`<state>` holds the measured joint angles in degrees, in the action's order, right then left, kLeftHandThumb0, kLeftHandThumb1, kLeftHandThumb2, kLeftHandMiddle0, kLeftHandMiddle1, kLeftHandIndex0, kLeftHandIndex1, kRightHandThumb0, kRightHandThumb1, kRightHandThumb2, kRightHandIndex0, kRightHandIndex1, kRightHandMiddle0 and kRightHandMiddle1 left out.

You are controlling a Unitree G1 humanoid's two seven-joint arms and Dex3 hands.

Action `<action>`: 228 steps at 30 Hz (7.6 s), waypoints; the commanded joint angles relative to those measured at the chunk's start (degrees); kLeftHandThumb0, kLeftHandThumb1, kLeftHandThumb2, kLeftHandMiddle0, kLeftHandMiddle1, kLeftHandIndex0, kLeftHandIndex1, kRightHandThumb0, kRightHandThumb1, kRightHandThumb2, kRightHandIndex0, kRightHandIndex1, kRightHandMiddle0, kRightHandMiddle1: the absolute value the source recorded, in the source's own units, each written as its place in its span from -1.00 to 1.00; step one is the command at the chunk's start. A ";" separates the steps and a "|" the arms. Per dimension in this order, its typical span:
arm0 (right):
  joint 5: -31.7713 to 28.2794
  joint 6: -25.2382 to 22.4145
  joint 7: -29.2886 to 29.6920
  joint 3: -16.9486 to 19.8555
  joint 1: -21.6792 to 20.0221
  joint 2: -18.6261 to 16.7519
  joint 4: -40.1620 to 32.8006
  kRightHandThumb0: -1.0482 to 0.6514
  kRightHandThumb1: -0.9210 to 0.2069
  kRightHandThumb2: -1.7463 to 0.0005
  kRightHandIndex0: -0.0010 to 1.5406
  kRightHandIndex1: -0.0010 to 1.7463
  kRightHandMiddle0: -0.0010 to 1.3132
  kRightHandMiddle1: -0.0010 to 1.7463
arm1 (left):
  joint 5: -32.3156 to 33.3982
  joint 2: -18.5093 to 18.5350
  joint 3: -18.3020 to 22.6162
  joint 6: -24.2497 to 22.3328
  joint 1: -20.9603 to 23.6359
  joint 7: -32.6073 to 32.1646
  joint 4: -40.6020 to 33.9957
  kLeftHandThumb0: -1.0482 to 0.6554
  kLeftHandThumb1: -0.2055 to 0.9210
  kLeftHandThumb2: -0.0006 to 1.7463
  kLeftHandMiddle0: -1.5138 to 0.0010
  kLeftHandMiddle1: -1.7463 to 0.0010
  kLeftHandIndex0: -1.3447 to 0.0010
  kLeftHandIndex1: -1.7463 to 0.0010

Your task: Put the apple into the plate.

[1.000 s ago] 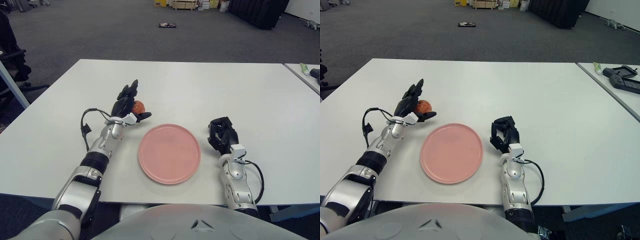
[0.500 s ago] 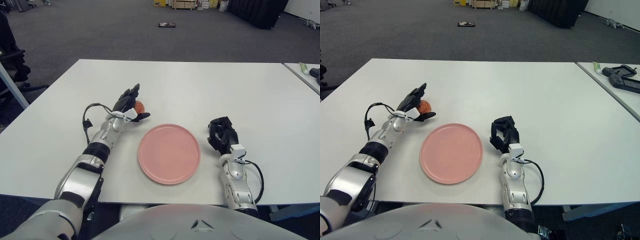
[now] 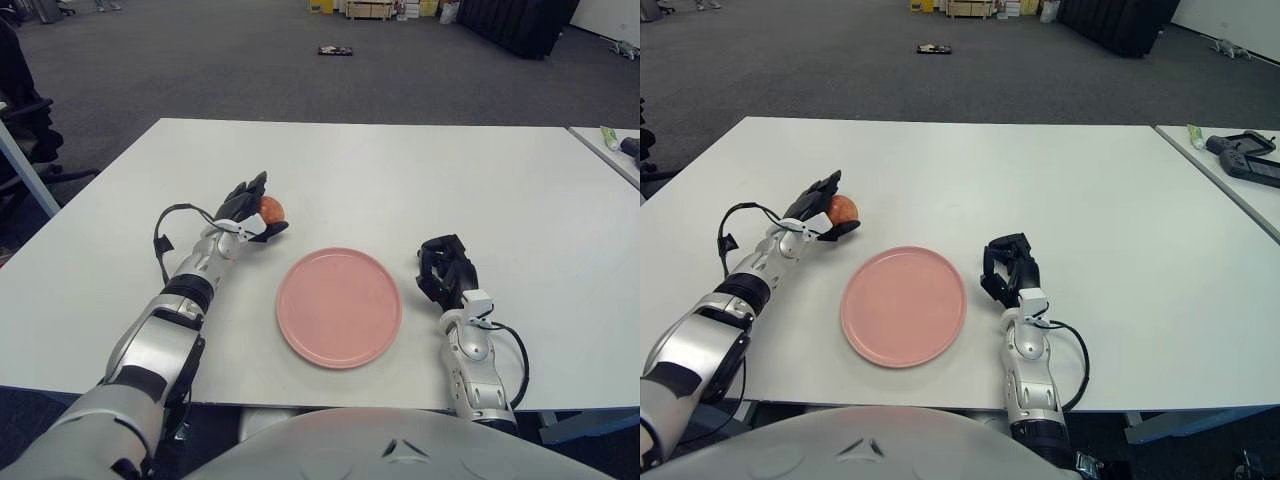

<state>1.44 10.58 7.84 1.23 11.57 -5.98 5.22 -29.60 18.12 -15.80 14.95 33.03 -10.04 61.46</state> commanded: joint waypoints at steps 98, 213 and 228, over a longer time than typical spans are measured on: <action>-1.70 -4.22 1.40 1.78 1.21 -0.69 -0.75 -0.20 -0.73 0.15 -0.32 0.48 -0.57 1.00 | 1.91 3.29 -1.07 6.08 -4.05 -7.67 -4.56 -0.31 -0.04 0.48 -0.71 -1.00 0.12 -1.00; -1.01 -2.46 0.98 1.09 0.27 -0.31 1.37 -0.20 -0.75 0.17 -0.35 0.49 -0.58 1.00 | -5.06 8.51 -15.12 21.26 -24.30 30.89 -55.29 -0.68 0.99 0.11 0.99 0.43 0.99 0.20; -0.89 -3.61 0.91 1.26 0.23 -0.07 0.88 -0.19 -0.75 0.17 -0.39 0.48 -0.58 1.00 | -0.73 7.70 -14.09 21.56 -25.46 31.16 -55.58 -0.97 1.00 0.28 1.00 1.00 1.00 0.99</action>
<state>1.09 9.27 8.91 2.20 11.01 -5.95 5.24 -31.27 25.71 -30.21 36.53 8.09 20.74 5.27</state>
